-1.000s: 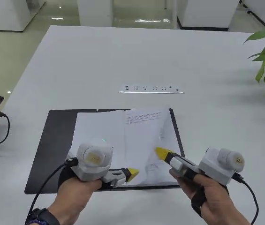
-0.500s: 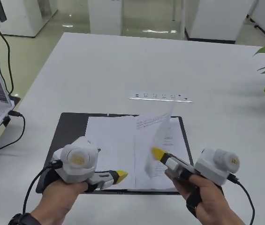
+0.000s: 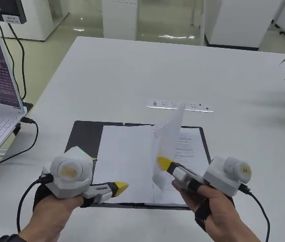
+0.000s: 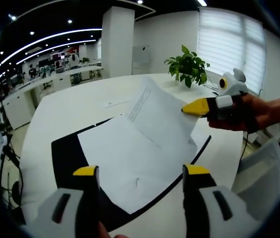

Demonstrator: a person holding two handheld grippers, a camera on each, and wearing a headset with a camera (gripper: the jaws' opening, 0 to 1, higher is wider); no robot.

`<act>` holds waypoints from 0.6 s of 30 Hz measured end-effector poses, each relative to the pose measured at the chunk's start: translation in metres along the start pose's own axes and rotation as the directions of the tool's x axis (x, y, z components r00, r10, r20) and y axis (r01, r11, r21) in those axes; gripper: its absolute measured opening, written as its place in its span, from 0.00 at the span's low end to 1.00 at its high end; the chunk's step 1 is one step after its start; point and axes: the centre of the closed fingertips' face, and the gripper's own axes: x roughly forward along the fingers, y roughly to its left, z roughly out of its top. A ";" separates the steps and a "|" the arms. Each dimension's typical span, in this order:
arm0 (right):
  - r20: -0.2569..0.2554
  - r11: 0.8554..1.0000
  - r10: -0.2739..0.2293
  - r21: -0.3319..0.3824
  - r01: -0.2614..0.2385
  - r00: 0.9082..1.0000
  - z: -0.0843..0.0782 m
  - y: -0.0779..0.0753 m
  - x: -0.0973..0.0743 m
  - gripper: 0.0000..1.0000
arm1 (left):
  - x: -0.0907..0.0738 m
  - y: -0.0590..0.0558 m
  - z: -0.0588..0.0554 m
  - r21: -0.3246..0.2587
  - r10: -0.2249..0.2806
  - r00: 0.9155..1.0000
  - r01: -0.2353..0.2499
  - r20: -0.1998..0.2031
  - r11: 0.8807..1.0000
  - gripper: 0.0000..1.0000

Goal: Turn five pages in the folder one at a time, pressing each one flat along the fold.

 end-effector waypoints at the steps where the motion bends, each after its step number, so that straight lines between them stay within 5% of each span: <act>1: -0.003 1.000 0.003 0.000 -0.003 1.000 -0.001 0.002 0.002 0.00 | -0.002 0.001 0.000 -0.002 0.003 1.000 -0.003 0.001 1.000 0.68; 18: -0.073 0.997 0.079 0.008 -0.079 0.994 -0.022 0.034 0.034 0.00 | -0.024 0.019 -0.001 -0.020 0.051 0.999 -0.051 0.017 0.999 0.70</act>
